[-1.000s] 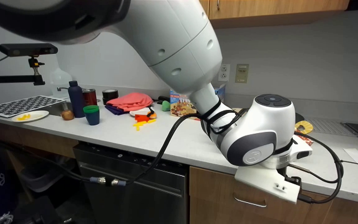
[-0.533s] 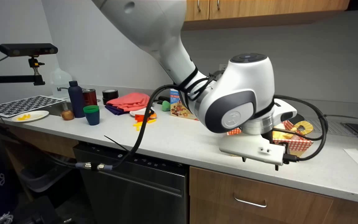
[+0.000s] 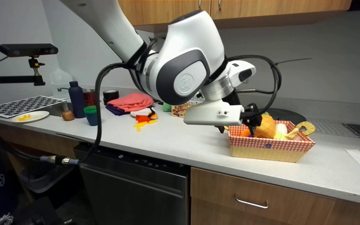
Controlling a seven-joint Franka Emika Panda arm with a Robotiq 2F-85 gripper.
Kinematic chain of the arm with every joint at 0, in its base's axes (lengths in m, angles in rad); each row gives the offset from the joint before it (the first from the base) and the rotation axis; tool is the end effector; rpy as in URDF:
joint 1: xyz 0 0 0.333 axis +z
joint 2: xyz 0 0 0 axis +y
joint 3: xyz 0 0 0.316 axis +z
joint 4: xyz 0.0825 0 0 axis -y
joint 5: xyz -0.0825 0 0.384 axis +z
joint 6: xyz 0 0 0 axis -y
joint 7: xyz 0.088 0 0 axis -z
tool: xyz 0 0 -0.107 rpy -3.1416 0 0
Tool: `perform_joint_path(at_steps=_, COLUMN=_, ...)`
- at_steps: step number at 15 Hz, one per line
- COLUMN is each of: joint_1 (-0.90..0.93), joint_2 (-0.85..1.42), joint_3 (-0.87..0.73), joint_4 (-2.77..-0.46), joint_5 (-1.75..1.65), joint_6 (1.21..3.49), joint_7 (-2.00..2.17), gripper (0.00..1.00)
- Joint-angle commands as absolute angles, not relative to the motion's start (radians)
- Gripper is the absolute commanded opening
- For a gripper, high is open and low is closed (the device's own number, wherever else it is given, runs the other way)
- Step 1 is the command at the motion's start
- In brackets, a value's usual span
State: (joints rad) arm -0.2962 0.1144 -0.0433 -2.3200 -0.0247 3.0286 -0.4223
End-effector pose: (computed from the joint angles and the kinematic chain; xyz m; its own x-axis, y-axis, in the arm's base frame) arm 0.5316 -0.1855 0.3598 0.8498 0.1610 0.5018 0.0366 -0.9679 0.2485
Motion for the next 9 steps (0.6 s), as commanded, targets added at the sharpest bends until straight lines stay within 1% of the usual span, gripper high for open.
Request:
perform_joint_path(at_steps=1, joint_1=-0.286, joint_2=0.087, joint_3=-0.052, joint_4=-2.355, joint_5=-0.036, joint_6=3.046, joint_7=-0.407, gripper=1.0)
perform_joint_path(at_steps=3, joint_1=-0.28, joint_2=0.054, joint_3=-0.06, joint_4=-2.395, joint_5=-0.04, joint_6=3.056, joint_7=-0.401, gripper=1.0)
perform_joint_path(at_steps=9, joint_1=-0.279, joint_2=0.048, joint_3=-0.063, joint_4=-2.404, joint_5=-0.04, joint_6=3.06, joint_7=-0.401, gripper=1.0)
